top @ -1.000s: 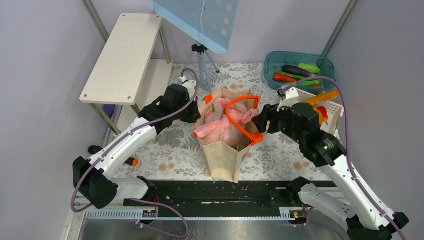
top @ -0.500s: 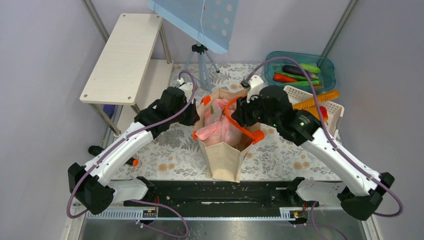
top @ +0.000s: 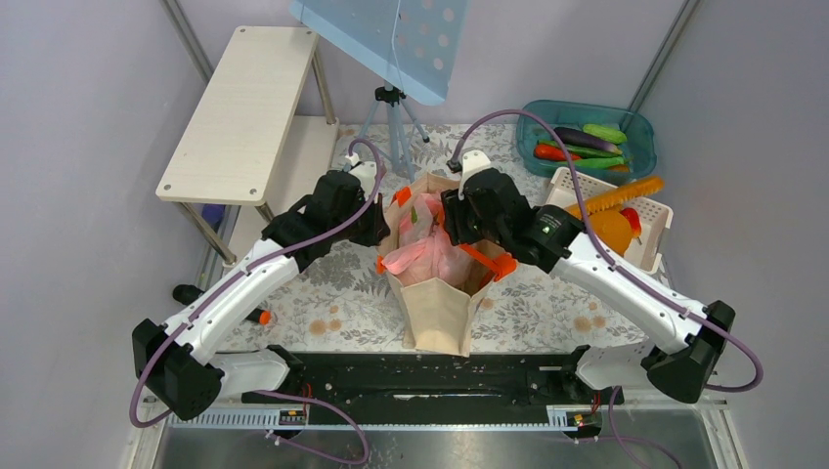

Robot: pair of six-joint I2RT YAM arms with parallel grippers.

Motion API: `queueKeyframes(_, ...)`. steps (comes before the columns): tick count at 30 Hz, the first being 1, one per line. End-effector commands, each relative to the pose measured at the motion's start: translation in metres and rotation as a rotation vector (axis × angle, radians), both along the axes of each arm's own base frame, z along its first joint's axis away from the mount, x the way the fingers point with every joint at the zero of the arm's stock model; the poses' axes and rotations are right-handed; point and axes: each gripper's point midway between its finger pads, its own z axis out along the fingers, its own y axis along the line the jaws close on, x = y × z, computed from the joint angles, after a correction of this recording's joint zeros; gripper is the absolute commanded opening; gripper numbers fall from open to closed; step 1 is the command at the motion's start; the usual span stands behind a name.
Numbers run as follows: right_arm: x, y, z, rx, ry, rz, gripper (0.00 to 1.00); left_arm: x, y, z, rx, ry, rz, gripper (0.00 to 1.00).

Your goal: Untie the knot of the grocery bags and take out the mixed food

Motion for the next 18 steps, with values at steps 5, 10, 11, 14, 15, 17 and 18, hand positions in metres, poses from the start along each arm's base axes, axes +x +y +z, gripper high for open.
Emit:
queueKeyframes(5, 0.021, 0.010, 0.006, -0.011, -0.072, -0.094, 0.50, 0.008, -0.006, 0.018, -0.050, -0.058, 0.003, 0.00)
queueKeyframes(10, 0.027, 0.016, 0.003, -0.020, -0.090, -0.108, 0.50, 0.008, -0.006, 0.018, -0.050, -0.058, 0.003, 0.00)
queueKeyframes(11, 0.029, 0.017, 0.002, -0.029, -0.094, -0.115, 0.50, 0.008, -0.006, 0.018, -0.050, -0.057, 0.003, 0.00)
queueKeyframes(14, 0.034, 0.018, -0.002, -0.055, -0.105, -0.136, 0.49, 0.009, -0.006, 0.017, -0.047, -0.056, 0.005, 0.00)
queueKeyframes(15, 0.035, 0.018, -0.005, -0.067, -0.105, -0.141, 0.50, 0.009, -0.006, 0.017, -0.048, -0.057, 0.005, 0.00)
queueKeyframes(17, 0.038, 0.018, -0.009, -0.086, -0.108, -0.156, 0.49, 0.009, -0.006, 0.017, -0.047, -0.057, 0.005, 0.00)
queueKeyframes(18, 0.040, 0.018, -0.012, -0.097, -0.110, -0.164, 0.48, 0.009, -0.005, 0.017, -0.048, -0.058, 0.005, 0.00)
